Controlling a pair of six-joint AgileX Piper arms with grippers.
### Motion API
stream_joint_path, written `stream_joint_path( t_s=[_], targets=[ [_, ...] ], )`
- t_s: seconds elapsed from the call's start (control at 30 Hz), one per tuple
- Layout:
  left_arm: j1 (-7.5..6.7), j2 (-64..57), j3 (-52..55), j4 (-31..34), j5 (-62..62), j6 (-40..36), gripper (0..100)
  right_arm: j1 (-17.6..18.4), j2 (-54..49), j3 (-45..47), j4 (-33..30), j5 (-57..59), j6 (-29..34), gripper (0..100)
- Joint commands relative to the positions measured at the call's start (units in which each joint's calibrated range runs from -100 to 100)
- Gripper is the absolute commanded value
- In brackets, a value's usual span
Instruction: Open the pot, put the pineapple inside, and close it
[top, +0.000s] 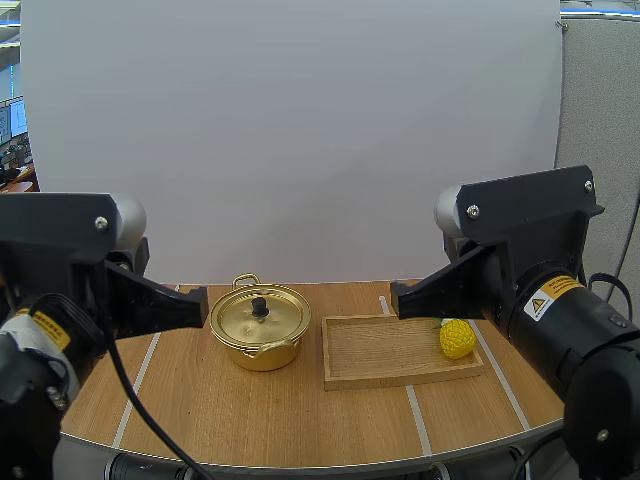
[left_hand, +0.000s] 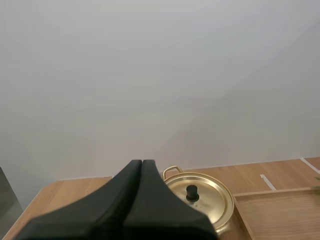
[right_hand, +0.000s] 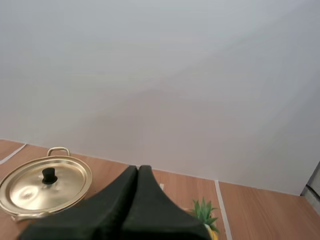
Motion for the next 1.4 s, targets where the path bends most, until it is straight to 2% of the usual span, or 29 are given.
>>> stream_joint_path(
  t_s=[0.0, 0.23, 0.47, 0.7, 1.1, 1.37],
  targets=[
    [0.01, 0.00, -1.74, 0.43, 6.06, 0.29, 0, -0.20, 0.00, -1.12, 0.12, 7.23, 0.11, 0],
    [0.01, 0.00, -2.35, 0.43, 13.51, 1.34, 0, -0.20, 0.00, -1.12, 0.12, 24.13, 0.11, 0],
    [0.01, 0.00, -2.35, 0.43, 21.28, 1.34, 0, -0.20, 0.00, -1.12, 0.12, 34.89, 1.62, 0],
    [0.01, 0.68, -2.35, 0.22, 20.67, 2.46, 0, -0.20, 0.00, -1.12, 0.12, 34.89, 3.18, 0],
    [0.01, 17.20, -2.35, 0.22, 17.89, 2.89, 0, -0.20, 8.42, -1.12, 0.12, 34.89, 3.18, 0],
    [0.01, 20.32, -2.35, 0.22, 15.77, 3.26, 0, -0.20, 11.51, -1.12, 0.12, 34.89, 3.18, 0]
  ],
)
